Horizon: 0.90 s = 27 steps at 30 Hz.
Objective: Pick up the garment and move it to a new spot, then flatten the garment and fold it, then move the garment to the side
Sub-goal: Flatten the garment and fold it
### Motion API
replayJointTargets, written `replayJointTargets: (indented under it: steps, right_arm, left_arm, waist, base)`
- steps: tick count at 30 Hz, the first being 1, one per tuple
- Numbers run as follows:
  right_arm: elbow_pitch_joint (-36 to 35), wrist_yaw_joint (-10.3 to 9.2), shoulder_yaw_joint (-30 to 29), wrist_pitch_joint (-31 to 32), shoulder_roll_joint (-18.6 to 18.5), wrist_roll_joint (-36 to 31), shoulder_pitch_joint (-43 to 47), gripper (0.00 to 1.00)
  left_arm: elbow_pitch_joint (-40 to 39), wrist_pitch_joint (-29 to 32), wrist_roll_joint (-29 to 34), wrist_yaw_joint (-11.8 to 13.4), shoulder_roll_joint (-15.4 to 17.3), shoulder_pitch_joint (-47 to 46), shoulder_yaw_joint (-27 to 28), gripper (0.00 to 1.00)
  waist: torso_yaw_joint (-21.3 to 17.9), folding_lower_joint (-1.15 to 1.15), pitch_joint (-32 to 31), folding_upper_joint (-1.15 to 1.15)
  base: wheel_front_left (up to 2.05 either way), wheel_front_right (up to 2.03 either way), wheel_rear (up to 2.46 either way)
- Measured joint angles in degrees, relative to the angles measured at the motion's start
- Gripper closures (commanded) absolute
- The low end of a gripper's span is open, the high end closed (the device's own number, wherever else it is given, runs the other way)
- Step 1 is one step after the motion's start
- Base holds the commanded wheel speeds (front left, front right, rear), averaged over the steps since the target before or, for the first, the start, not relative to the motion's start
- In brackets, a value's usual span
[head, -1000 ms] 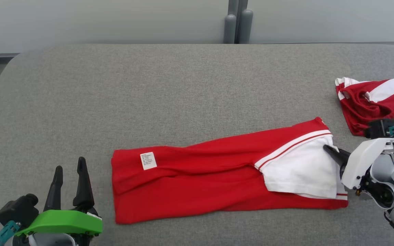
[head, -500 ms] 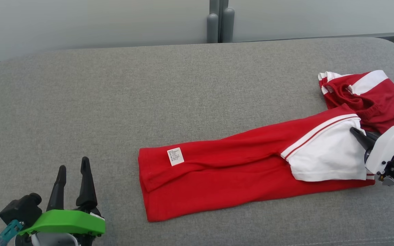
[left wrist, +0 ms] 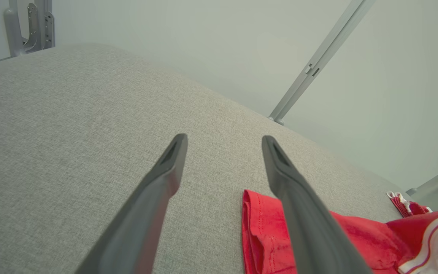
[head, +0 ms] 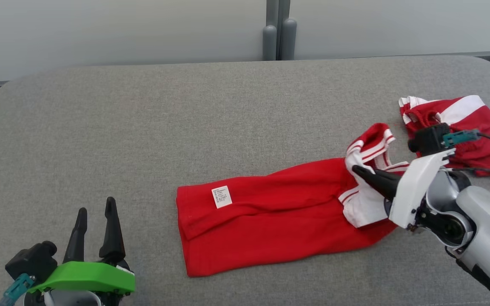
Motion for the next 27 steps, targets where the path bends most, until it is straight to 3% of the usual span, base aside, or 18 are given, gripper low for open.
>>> replayJointTargets:
  steps: [10, 20, 27]
  right_arm:
    - [-6.2, 0.00, 4.4, 5.1, 3.4, 3.5, -0.9, 1.00]
    - [-2.5, -0.23, 6.4, 7.4, 8.2, 2.3, -3.5, 1.00]
    - [1.1, -2.24, 8.6, 9.3, 12.4, 1.5, -4.7, 1.00]
  left_arm:
    - [1.0, 0.0, 0.0, 0.0, -0.8, 0.0, -1.2, 0.00]
    - [1.7, 0.0, 0.0, 0.0, -1.1, 0.0, -2.5, 0.00]
    - [2.1, 0.5, 0.0, -0.1, -1.3, 0.0, -4.0, 0.00]
  waist:
    - [1.8, 0.00, -1.9, 0.00]
    - [5.4, 0.00, -3.2, 0.00]
    - [8.8, 0.00, -3.7, 0.00]
  base:
    - [0.00, 0.00, 0.00]
    - [0.00, 0.00, 0.00]
    - [0.00, 0.00, 0.00]
